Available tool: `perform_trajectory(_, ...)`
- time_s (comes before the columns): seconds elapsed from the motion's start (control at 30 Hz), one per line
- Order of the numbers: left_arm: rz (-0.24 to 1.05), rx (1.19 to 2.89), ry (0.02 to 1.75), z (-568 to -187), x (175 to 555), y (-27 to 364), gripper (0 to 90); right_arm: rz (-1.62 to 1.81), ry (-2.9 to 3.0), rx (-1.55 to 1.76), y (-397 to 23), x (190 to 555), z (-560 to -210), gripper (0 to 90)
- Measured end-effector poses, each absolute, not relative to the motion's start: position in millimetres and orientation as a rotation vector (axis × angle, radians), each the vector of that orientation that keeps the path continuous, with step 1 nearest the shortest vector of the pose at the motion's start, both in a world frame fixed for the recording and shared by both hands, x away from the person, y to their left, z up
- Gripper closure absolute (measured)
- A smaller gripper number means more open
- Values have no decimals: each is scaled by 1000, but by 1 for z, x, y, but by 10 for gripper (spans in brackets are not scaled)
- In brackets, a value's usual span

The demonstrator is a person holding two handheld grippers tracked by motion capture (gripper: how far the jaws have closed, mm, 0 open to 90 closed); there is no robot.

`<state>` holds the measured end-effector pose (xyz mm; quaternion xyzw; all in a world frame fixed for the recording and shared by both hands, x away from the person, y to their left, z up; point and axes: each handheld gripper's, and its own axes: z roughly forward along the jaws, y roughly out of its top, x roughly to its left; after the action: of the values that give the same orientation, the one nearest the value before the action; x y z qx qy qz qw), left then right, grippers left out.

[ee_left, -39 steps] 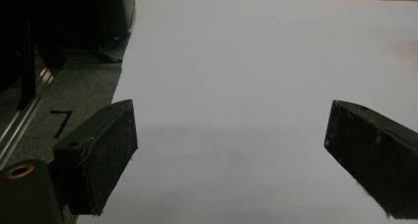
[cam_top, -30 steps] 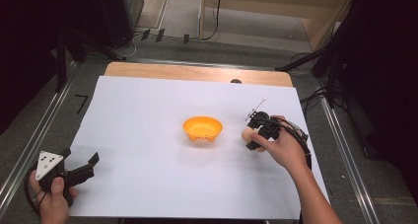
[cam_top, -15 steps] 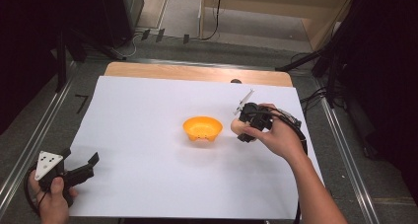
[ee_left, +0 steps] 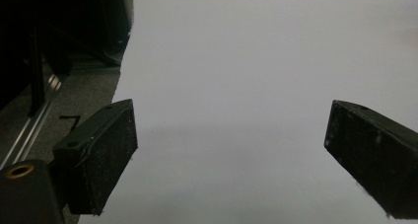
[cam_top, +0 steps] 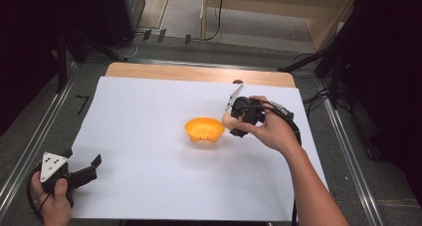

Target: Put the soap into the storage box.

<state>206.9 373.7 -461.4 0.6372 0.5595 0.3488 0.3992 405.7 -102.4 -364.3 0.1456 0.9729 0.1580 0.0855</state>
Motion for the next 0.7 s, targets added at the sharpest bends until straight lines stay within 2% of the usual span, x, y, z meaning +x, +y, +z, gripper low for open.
perform_trajectory(0.7,882,1619,1403,-462,207,373,66,474,2917,203,-52,410,-359,331)
